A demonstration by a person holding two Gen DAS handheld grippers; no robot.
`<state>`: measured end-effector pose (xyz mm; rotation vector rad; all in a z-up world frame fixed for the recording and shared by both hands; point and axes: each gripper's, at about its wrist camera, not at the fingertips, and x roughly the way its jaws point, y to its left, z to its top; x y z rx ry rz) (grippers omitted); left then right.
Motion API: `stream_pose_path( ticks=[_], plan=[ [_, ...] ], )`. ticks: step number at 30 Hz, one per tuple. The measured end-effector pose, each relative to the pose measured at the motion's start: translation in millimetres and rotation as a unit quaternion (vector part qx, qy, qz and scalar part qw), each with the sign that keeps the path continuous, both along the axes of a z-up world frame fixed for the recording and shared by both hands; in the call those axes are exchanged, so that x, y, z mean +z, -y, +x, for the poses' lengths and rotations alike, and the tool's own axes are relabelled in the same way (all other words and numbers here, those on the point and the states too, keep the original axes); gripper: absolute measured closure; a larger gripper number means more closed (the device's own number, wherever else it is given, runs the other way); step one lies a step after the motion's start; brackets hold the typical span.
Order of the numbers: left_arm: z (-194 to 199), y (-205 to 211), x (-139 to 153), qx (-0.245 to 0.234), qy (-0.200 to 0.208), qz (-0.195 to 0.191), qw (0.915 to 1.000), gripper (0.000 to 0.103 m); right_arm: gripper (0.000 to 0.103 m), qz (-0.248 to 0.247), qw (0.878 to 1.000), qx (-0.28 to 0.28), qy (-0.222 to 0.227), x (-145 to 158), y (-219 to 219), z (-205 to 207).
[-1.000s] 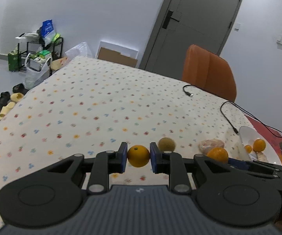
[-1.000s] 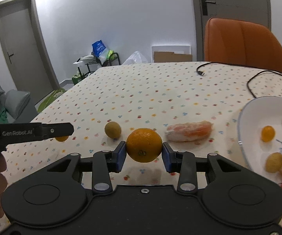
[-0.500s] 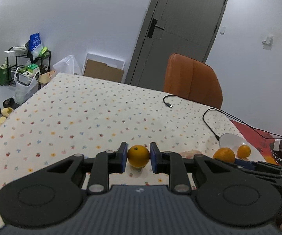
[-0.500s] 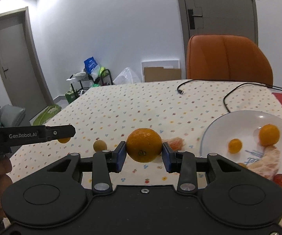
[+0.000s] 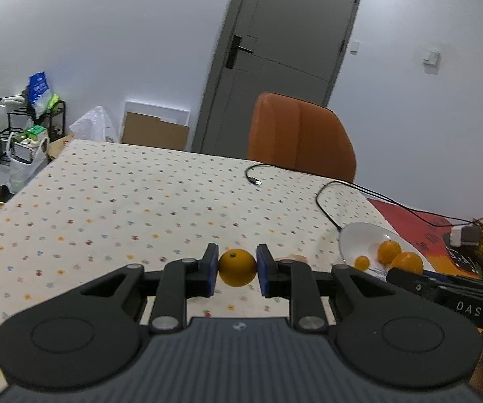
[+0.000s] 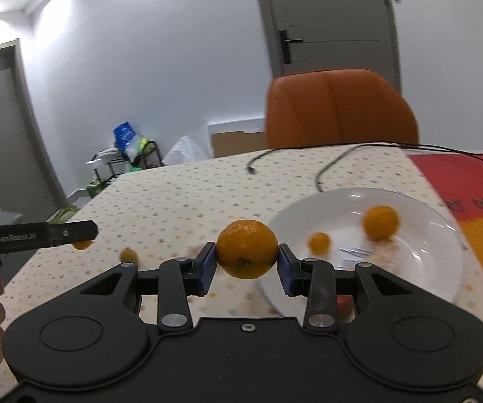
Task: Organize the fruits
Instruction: 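Carry the orange and mandarin into the white plate and open both tools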
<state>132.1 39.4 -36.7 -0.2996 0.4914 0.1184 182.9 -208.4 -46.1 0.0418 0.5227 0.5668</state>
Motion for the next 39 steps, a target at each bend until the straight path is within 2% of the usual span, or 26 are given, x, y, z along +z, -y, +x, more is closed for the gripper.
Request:
stream_pose_path(
  ticks=[16,24,31,35,39],
  plan=[
    [35,67,-6,-0.07,-0.02,0.01,0.9973,0.08,0.066,0.017,0.998,-0.066,-0.009,-14,68,16],
    [59,95,-7,-0.083,-0.02,0.023,0.9961,0.08,0.066,0.015,0.996,-0.084,-0.009,-25,93,30],
    [79,114,-8,-0.093,-0.022,0.034,0.9949,0.08,0.066,0.017,0.996,-0.085,-0.008,-31,105,43],
    [89,126,-9,-0.103,-0.026,0.041,0.9935,0.08,0.061,0.02,0.996,-0.085,-0.001,-32,109,45],
    [98,138,-10,-0.124,-0.028,0.047,0.9908,0.08,0.061,0.03,0.996,-0.087,0.006,-30,117,43]
  ],
)
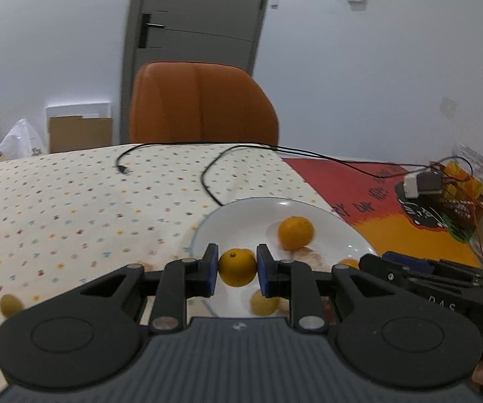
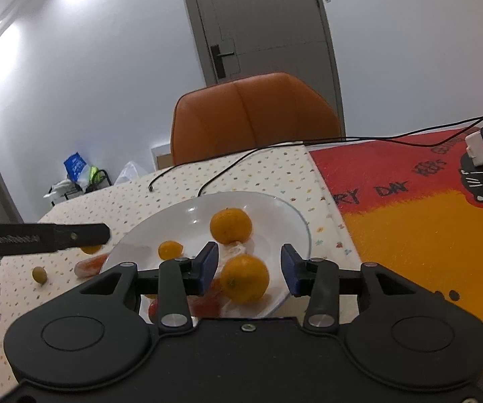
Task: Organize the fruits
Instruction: 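Carry the orange and mandarin into the white plate and open both tools, then withdraw both tools toward the olive-green fruit and wrapped pomelo segment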
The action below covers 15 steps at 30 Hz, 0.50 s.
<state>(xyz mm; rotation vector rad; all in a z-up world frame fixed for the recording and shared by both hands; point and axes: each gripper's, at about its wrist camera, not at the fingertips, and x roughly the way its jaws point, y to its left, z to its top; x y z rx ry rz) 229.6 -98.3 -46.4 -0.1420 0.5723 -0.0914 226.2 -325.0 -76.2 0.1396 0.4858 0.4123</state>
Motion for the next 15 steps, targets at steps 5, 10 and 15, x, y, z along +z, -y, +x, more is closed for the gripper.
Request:
stream_pose_path(
  ticks=[5,10,15],
  plan=[
    [7,12,5,-0.023,0.005,0.002,0.9997,0.08,0.061,0.014,1.0,-0.019,-0.002,2,10,-5],
    [12,16,5,-0.034,0.002,-0.006,0.9994,0.08,0.061,0.012,1.0,-0.021,-0.001,3,11,-11],
    [11,10,7,-0.03,-0.004,-0.013,0.9995,0.077,0.061,0.009,1.0,-0.012,-0.005,2,1,-12]
  ],
)
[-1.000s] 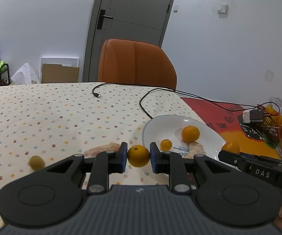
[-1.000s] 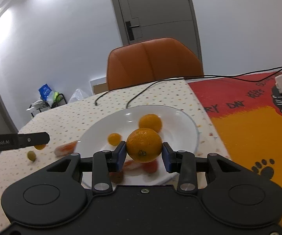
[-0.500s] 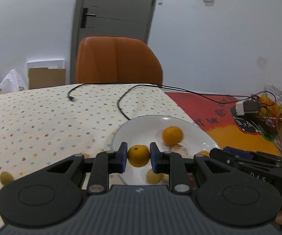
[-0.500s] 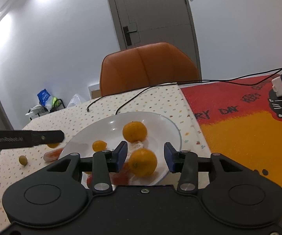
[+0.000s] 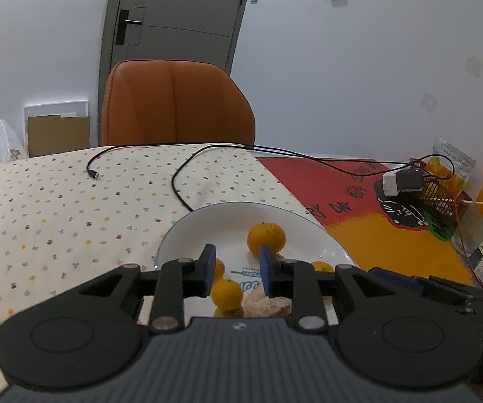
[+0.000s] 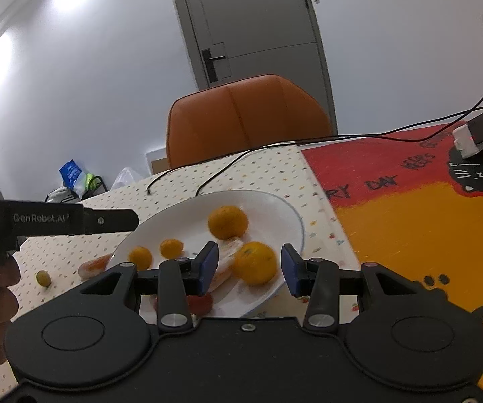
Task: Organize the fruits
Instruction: 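Withdraw both tools toward the olive-green fruit and wrapped pomelo segment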
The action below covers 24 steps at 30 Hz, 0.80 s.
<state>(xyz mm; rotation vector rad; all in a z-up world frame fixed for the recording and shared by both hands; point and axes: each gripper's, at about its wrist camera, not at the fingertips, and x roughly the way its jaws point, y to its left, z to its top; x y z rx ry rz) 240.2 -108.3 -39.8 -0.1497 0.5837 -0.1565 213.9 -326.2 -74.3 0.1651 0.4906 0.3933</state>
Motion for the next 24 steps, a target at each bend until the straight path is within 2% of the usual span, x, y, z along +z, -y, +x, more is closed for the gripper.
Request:
stream_pose_path(
  ticks=[9,12,16,21,23,24],
  plan=[
    [-20,-24,5,0.027,0.001,0.004,0.9996,0.076,0.06,0.002,1.0,0.01,-0.005,2,-12,-11],
    [-26,-34,7,0.038,0.0,0.001,0.9993,0.073,0.053,0.0,1.0,0.012,-0.004,5,-18,-15],
    [-35,-46,9,0.053,0.004,-0.002,0.9986,0.06,0.05,-0.006,1.0,0.017,-0.002,9,-27,-20],
    [-44,-62,10,0.071,0.006,0.002,0.9975,0.04,0.04,-0.013,1.0,0.018,0.002,12,-40,-24],
    [-47,-69,10,0.081,0.004,0.005,0.9967,0.03,0.031,-0.014,1.0,0.019,0.003,13,-44,-26],
    [-48,-72,10,0.087,0.003,0.005,0.9962,0.028,0.029,-0.016,1.0,0.019,0.004,13,-47,-27]
  ],
)
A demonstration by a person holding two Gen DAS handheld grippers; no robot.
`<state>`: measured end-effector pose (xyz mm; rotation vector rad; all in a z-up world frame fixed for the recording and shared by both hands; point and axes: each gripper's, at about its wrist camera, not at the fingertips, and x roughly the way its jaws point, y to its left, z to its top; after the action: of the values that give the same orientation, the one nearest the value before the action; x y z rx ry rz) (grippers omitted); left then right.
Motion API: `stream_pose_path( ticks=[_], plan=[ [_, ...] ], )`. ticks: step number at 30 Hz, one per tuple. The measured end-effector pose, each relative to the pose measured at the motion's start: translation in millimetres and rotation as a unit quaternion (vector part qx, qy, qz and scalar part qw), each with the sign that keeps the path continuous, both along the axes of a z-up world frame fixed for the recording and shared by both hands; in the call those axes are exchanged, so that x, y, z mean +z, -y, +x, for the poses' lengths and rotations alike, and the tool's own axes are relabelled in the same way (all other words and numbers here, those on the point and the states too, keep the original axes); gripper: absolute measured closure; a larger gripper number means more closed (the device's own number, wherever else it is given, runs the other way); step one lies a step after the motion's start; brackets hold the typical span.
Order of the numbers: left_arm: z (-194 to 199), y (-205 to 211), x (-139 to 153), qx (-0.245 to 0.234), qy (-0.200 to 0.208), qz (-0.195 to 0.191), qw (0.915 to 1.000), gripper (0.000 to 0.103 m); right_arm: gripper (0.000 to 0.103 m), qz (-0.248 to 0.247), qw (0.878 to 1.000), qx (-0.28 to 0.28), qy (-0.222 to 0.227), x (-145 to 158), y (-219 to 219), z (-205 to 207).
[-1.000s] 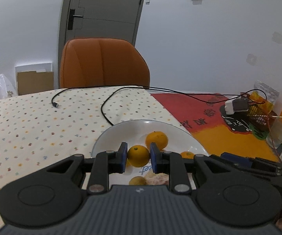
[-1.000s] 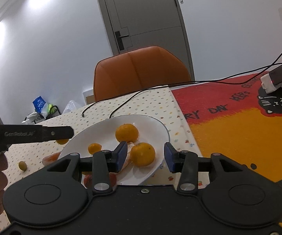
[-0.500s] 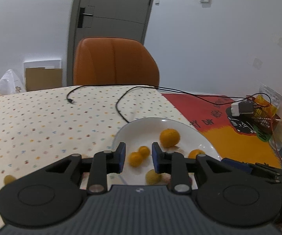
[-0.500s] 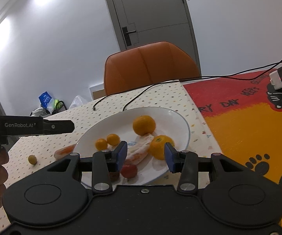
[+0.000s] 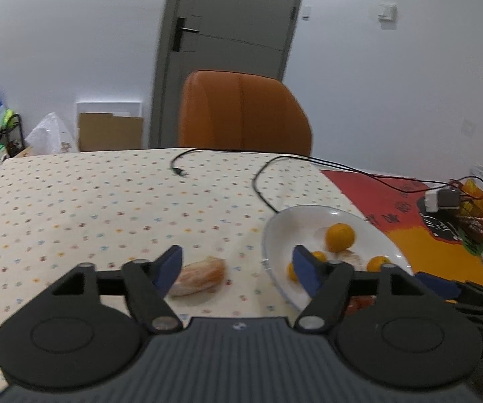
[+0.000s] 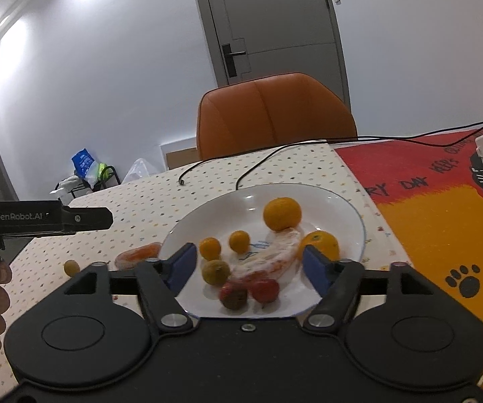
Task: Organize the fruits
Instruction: 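Withdraw both tools toward the olive-green fruit and wrapped pomelo segment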
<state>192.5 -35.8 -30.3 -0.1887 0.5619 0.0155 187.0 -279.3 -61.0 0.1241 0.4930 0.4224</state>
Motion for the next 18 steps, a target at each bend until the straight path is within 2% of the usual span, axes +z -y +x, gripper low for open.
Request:
stream_pose_path(
  ticks=[7,18],
  plan=[
    [-12,-22,-1,0.026,0.001,0.013,0.9996,0.017,0.009,-0.004,1.0,-0.001,0.014,6,-15,-5],
    [-33,-63,-9,0.073,-0.005,0.009,0.9973,0.014,0.004,-0.012,1.0,0.026,0.004,2,-47,-10]
  ],
)
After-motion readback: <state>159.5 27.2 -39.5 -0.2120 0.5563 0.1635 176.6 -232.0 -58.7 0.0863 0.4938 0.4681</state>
